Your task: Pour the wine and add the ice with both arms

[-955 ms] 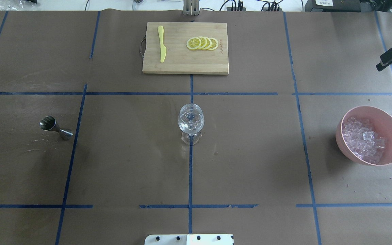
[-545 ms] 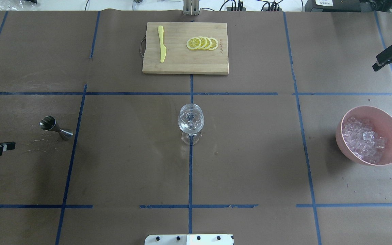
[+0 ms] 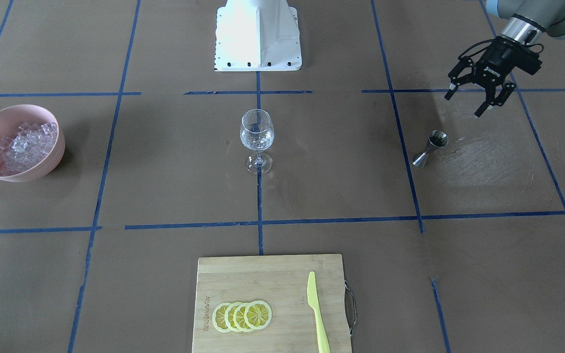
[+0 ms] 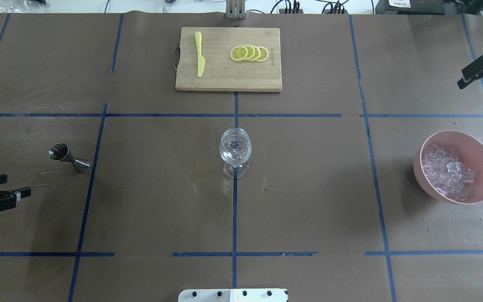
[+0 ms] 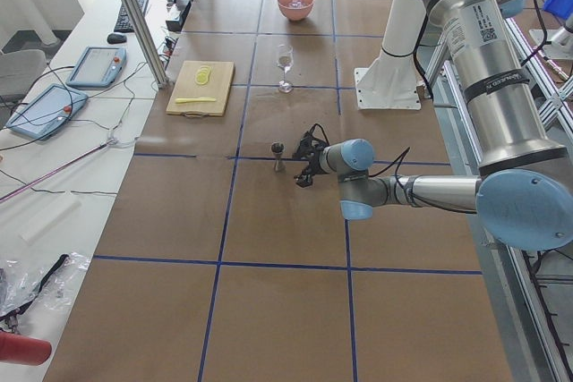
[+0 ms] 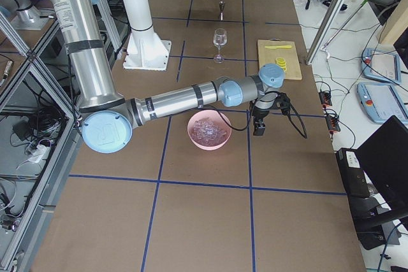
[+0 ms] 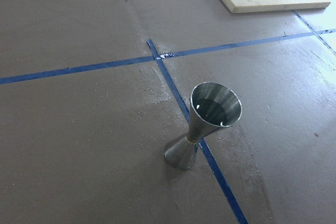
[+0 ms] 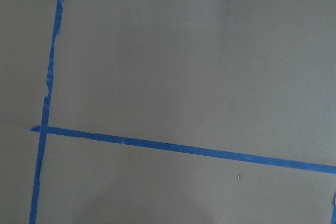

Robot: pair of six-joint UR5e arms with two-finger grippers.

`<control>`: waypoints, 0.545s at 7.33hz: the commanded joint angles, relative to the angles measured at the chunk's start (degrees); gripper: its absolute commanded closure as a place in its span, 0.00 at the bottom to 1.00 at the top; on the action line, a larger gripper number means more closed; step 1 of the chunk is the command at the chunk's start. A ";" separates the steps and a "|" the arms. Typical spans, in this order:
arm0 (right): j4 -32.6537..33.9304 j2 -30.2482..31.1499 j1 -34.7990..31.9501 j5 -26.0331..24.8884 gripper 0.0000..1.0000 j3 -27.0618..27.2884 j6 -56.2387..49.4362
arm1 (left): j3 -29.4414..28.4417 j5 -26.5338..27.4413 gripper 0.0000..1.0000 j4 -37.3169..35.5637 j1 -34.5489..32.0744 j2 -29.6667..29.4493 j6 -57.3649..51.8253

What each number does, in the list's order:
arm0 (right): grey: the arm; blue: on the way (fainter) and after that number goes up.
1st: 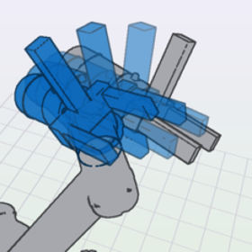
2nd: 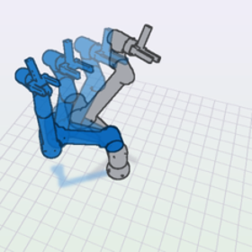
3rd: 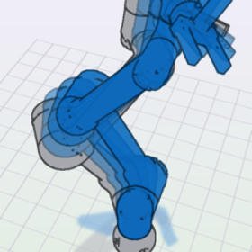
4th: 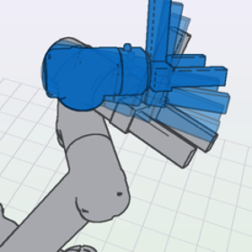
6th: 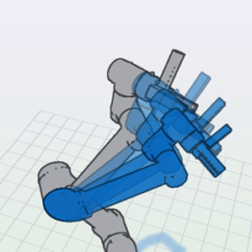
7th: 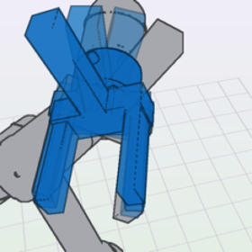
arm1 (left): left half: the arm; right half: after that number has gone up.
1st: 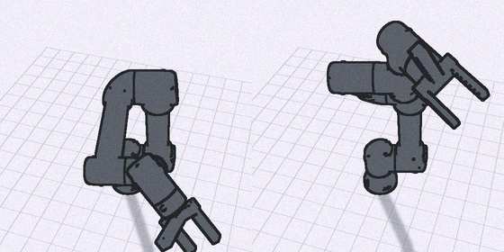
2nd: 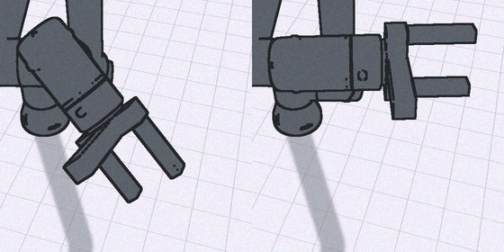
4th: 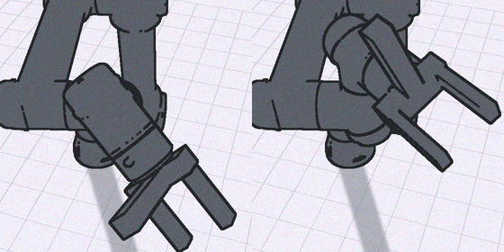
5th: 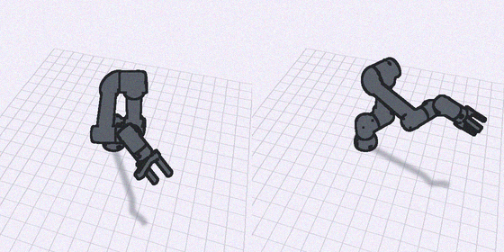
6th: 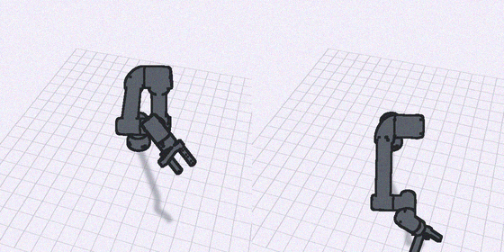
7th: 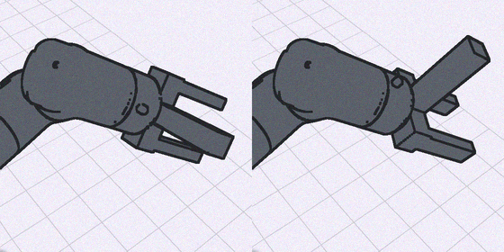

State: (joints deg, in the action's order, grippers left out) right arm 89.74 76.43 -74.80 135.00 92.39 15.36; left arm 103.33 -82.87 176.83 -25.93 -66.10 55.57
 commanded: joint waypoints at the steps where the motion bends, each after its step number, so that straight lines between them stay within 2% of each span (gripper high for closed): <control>1: 0.00 0.03 0.00 -0.09 0.00 -0.02 -0.07 | -0.68 17.68 0.01 -0.87 11.57 -2.35 4.01; 2: 0.00 0.03 0.00 -0.09 0.00 -0.11 -0.07 | -1.03 26.62 0.01 -0.96 15.00 -2.98 4.19; 3: 0.00 0.12 -0.08 -0.18 0.00 -0.02 -0.16 | -2.77 32.45 0.02 -1.22 17.21 -6.03 4.11; 4: 0.00 0.12 0.00 -0.35 0.00 -0.19 -0.16 | -5.75 35.12 0.05 -1.66 17.49 -8.50 4.11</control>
State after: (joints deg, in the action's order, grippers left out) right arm 89.74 76.52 -74.82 134.82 92.31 15.24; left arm 100.54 -53.25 175.64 -10.07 -71.51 59.60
